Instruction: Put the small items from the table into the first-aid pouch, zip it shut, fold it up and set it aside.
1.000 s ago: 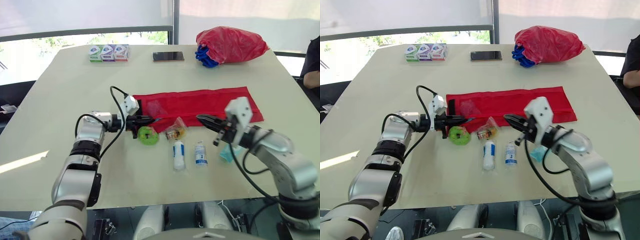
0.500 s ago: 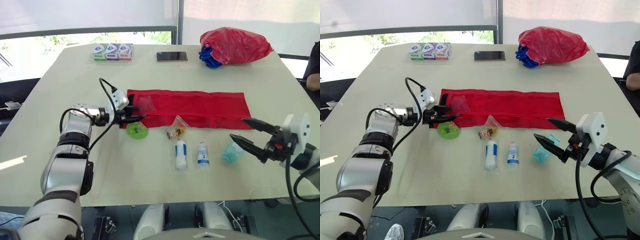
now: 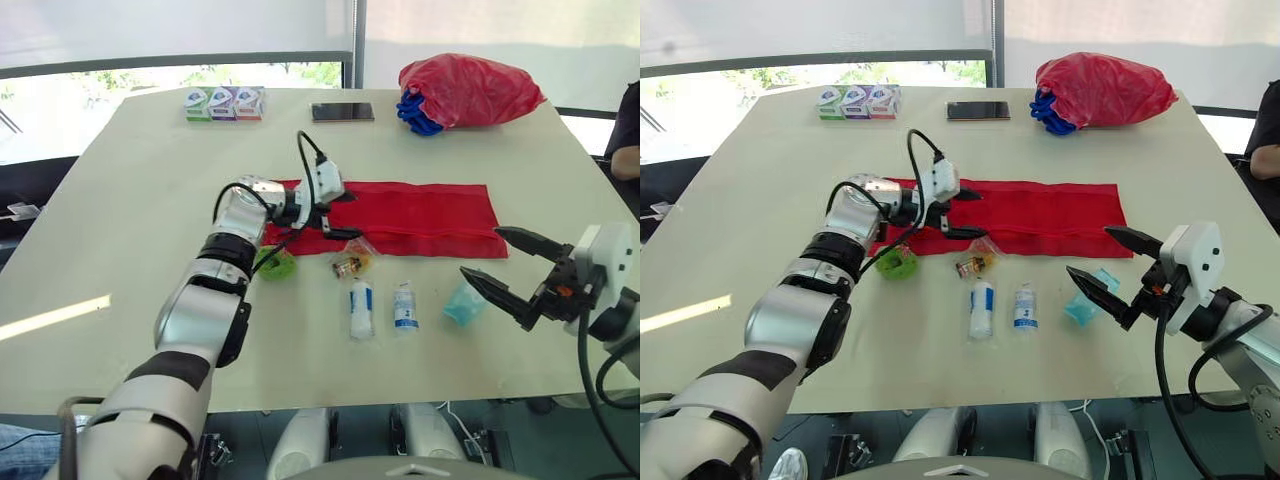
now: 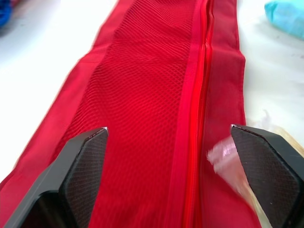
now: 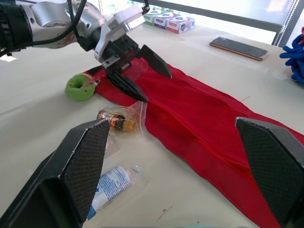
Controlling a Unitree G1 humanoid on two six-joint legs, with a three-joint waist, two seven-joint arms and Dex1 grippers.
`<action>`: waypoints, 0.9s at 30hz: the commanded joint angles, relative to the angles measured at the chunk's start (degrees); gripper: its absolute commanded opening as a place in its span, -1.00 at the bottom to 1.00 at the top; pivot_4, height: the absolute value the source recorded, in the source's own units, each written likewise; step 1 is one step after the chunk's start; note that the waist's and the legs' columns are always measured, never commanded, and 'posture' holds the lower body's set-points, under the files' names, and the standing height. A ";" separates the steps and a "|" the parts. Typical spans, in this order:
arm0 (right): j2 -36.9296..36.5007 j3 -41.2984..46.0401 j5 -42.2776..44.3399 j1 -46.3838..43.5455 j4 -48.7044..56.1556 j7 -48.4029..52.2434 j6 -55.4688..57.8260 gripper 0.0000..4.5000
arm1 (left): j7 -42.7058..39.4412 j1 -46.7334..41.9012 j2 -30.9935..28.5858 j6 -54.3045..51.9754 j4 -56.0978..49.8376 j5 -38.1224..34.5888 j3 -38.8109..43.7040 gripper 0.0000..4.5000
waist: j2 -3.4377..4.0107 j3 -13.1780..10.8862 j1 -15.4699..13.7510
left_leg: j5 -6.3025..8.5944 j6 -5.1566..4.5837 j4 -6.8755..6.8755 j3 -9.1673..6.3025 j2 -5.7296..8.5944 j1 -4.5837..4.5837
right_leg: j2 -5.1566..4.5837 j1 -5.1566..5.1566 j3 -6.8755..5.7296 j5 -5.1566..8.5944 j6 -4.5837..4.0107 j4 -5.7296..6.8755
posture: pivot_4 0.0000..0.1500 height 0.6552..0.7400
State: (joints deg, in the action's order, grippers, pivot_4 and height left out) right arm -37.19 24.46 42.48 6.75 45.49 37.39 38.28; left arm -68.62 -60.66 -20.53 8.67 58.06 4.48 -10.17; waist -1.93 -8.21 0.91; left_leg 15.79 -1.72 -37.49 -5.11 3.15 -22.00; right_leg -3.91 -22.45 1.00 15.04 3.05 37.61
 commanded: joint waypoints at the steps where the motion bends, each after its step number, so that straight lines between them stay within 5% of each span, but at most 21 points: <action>1: -0.99 2.57 2.21 0.27 3.34 -2.24 -0.24 1.00 | 6.41 -0.42 0.02 4.21 2.81 3.80 -1.92 0.95 | 0.00 0.00 -0.10 | 0.00 0.00 0.00 0.01 0.00 0.01 | 0.00 0.01 0.00 0.00 0.00 0.01 | 1.00 1.00; 22: -2.78 2.78 4.72 2.45 4.72 -6.79 -1.29 1.00 | 18.92 -2.90 4.76 8.01 12.06 6.89 -0.80 0.95 | -0.09 -0.03 -0.76 | 0.00 -0.01 -0.07 -0.01 0.08 -0.01 | -0.04 0.04 -0.03 0.00 0.01 0.01 | 1.00 1.00; 27: -2.97 2.75 5.43 2.85 5.20 -7.52 -1.18 1.00 | 17.05 -1.95 4.74 8.66 12.23 6.51 -0.94 0.28 | -0.08 -0.03 -0.47 | 0.00 -0.01 -0.07 0.00 0.07 0.00 | -0.02 0.03 -0.03 0.00 0.01 0.04 | 1.00 1.00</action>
State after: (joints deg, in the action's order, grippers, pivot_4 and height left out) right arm -39.52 25.92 47.06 9.70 48.70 30.42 38.13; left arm -50.34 -62.75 -15.57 16.54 70.68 11.24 -11.59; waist -2.02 -8.24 0.45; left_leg 15.79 -1.73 -37.56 -5.11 3.23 -21.99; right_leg -3.93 -22.42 0.97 15.04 3.06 37.65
